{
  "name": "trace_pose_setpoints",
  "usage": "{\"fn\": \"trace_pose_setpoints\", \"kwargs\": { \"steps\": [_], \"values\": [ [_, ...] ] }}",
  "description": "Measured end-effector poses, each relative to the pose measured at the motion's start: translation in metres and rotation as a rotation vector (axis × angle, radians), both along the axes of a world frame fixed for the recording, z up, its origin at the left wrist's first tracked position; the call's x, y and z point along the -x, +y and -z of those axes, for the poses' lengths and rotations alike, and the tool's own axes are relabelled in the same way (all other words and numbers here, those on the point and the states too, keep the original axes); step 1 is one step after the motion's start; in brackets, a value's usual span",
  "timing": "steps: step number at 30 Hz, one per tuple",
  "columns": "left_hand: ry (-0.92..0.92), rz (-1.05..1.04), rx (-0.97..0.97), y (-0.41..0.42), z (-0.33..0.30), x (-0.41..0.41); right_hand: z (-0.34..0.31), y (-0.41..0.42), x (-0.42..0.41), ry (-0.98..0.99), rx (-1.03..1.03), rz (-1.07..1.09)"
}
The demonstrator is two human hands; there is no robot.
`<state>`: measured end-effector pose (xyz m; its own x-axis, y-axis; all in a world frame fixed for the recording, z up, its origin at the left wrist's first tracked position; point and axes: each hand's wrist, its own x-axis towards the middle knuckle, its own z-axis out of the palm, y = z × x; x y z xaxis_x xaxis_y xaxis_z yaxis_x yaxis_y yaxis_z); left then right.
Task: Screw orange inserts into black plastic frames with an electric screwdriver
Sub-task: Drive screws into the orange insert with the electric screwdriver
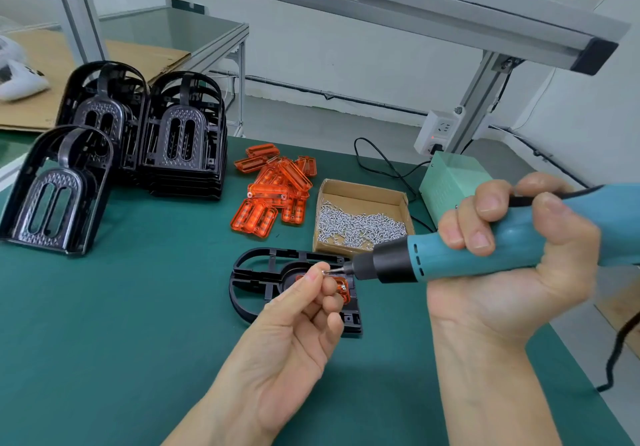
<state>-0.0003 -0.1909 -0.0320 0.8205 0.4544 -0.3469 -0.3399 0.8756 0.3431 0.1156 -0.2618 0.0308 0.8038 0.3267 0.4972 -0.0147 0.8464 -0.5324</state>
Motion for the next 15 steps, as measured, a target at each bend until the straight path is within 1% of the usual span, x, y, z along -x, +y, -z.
{"fn": "trace_pose_setpoints", "kwargs": {
  "steps": [3,9,12,15],
  "values": [
    [0.013,-0.05,-0.053,-0.002,0.0,-0.001,-0.001,0.001,0.001,-0.016,0.004,-0.012],
    [0.035,-0.169,-0.059,-0.005,0.002,-0.009,0.0,0.007,0.005,-0.02,-0.015,0.025],
    [0.047,-0.184,-0.064,-0.004,0.004,-0.01,0.003,0.01,0.005,-0.003,-0.006,0.022],
    [0.057,-0.177,-0.05,-0.002,0.007,-0.009,0.008,0.013,0.005,0.021,0.053,0.006]
  ]
}}
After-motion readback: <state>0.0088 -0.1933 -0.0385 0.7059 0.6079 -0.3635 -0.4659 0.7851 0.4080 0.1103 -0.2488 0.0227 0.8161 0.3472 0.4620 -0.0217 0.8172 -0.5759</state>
